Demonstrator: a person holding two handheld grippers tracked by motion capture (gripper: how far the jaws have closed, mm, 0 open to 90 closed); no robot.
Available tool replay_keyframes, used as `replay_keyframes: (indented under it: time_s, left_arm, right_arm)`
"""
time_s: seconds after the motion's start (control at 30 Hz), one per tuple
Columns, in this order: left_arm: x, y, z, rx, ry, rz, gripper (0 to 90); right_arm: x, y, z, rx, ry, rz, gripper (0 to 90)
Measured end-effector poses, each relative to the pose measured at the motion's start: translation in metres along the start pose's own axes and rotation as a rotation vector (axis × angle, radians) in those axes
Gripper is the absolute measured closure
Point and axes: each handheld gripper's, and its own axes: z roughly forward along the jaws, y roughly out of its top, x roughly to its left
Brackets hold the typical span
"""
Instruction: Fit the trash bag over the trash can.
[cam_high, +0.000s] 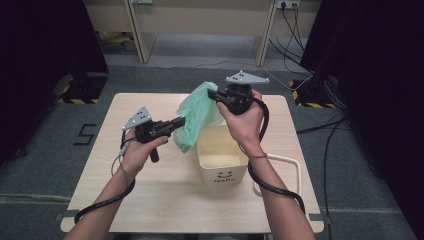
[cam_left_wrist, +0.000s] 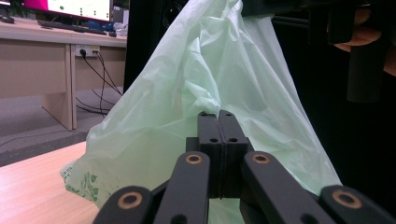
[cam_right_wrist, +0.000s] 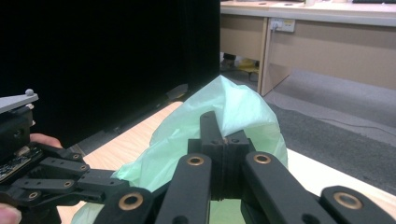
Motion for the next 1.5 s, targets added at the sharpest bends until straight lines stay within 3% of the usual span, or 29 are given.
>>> replay_keyframes:
  time_s: [0.53,0.83,1.13,1.3,1.5]
  left_arm:
    - [-0.026,0.009,0.030,-0.019,-0.071,0.017,89.8]
    - [-0.041,0.008,0.049,-0.004,-0.113,0.022,89.8]
    - [-0.050,0.004,0.057,0.019,-0.140,0.027,89.8]
    - [-0.054,0.000,0.060,0.061,-0.158,0.036,89.7]
    - [-0.055,-0.011,0.061,0.157,-0.189,0.034,88.6]
  right_arm:
    - [-0.018,0.008,-0.019,-0.028,-0.043,0.007,90.0]
    - [-0.028,0.008,-0.030,-0.030,-0.066,0.014,90.0]
    - [-0.033,0.010,-0.038,-0.045,-0.079,0.015,90.0]
    - [-0.033,0.007,-0.043,-0.034,-0.076,0.011,90.0]
    - [-0.039,-0.016,-0.045,0.027,-0.069,0.017,90.0]
